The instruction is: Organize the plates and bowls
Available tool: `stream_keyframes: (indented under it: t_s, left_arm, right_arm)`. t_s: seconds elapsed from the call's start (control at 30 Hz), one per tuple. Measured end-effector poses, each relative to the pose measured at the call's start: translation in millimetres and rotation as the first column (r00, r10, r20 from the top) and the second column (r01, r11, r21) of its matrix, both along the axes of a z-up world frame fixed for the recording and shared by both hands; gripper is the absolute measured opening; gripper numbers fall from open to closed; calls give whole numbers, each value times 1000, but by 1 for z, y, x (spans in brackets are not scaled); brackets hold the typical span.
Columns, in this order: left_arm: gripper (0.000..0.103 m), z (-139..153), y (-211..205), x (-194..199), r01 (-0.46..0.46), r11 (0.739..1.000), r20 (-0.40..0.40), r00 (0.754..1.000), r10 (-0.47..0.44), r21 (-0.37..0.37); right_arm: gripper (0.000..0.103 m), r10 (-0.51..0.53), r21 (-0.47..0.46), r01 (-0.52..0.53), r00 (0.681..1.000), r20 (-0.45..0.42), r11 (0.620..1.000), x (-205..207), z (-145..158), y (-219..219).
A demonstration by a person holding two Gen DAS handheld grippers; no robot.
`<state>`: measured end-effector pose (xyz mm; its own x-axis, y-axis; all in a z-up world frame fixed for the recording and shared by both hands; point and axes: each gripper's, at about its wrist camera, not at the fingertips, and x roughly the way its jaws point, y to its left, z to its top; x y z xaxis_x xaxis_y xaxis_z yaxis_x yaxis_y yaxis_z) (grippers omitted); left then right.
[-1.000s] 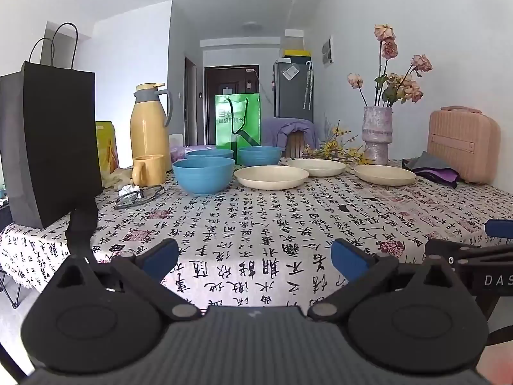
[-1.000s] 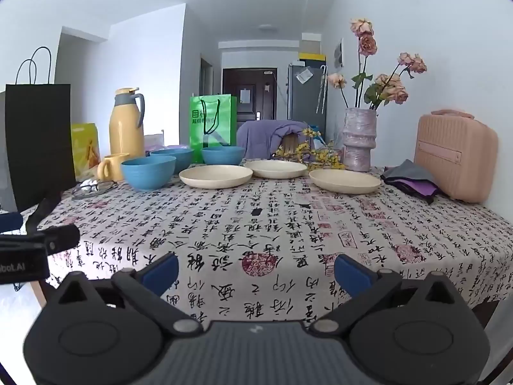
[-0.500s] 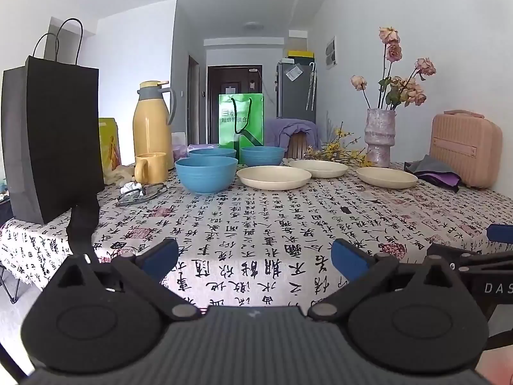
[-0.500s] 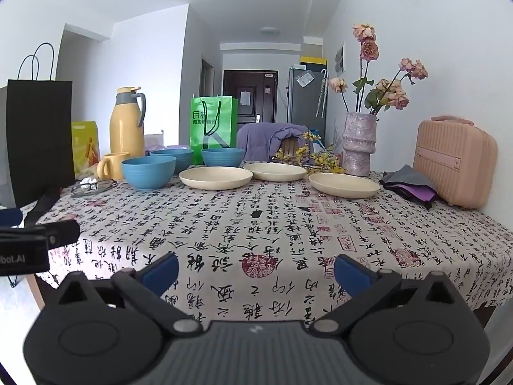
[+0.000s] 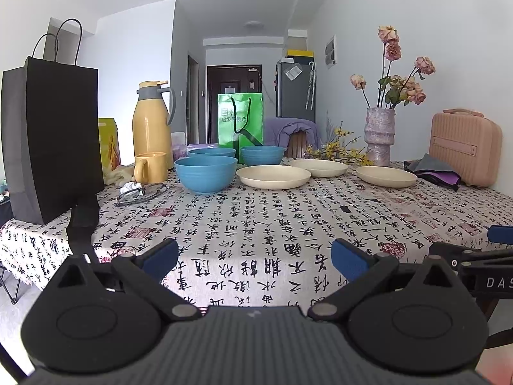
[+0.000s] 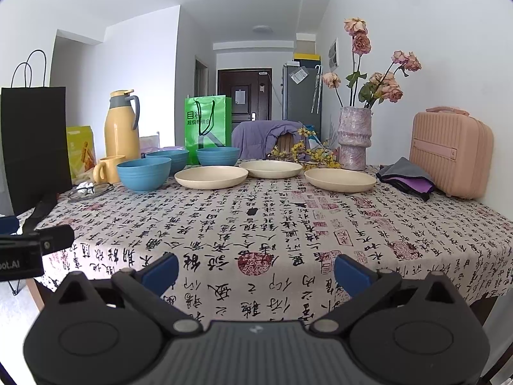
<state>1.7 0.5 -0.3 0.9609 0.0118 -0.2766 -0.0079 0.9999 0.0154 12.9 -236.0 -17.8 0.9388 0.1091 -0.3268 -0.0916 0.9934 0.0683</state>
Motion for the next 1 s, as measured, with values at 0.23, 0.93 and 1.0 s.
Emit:
stream_keyframes:
  t_s: [0.23,0.93,1.0]
  left_arm:
    - [103,0,-1,-1,-1,1000,4,1000,1,5]
    - [103,3,1,-2,1,1000,16,1000,-1,1]
    - [103,3,2,-2,1,1000,15,1000,-1,0]
  right_arm:
    - [103,5,3,-5,1000,2,1000,-1,0,0]
    - [103,-8,4,8,1000,2,1000,1,0,-1]
    - [103,-6,4,6,1000,2,1000,1,0,-1]
